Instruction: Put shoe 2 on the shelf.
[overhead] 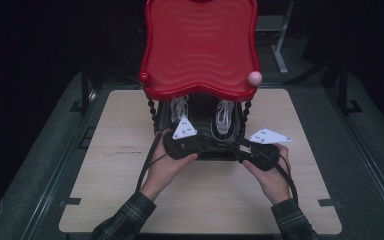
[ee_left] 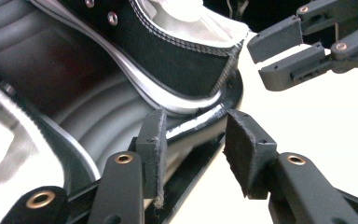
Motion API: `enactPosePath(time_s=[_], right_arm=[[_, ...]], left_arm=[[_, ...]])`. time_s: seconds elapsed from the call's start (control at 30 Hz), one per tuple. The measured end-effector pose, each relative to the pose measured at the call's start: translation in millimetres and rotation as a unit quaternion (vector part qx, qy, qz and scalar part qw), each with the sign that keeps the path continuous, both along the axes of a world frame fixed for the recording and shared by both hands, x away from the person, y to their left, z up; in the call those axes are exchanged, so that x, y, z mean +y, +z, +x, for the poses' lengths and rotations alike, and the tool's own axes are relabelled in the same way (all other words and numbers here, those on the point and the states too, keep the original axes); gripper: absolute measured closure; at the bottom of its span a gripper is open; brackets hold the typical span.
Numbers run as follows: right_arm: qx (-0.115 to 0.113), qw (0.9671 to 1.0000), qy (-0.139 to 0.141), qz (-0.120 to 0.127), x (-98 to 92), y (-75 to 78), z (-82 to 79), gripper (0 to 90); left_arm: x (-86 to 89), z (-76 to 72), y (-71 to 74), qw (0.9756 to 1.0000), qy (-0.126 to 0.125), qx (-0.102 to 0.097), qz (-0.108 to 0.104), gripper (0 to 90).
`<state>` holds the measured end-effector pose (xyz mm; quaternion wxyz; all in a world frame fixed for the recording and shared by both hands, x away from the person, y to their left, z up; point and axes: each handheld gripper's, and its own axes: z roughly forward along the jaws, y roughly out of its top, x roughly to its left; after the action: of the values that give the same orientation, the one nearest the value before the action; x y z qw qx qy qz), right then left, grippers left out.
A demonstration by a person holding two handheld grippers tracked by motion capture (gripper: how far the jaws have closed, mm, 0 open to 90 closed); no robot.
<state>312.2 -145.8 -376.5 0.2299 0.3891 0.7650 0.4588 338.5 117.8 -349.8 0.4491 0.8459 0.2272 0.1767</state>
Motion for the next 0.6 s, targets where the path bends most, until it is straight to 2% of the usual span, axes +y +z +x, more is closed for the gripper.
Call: enactPosePath(time_s=[0.23,0.27,0.4,0.6], right_arm=[[0.013,0.9999,0.011,-0.003,-10.1,-5.5,-12.8,49.2],[0.015,0.9998,0.013,-0.002,-11.9,-6.6,-14.1,47.8],[0.026,0.9995,0.021,0.001,-17.9,-10.7,-18.7,41.5],[0.031,0.9992,0.024,-0.010,-28.6,-18.9,-25.5,33.0]], left_arm=[[26.3,-16.4,-1.6,0.9999,0.001,0.015,0.007,50.5],[29.9,-19.3,-2.9,0.9998,0.005,0.018,0.004,49.4],[45.7,-28.0,-9.0,0.9996,0.009,0.024,0.016,45.1],[72.0,-40.9,-19.8,0.9987,0.023,0.039,0.025,38.8]])
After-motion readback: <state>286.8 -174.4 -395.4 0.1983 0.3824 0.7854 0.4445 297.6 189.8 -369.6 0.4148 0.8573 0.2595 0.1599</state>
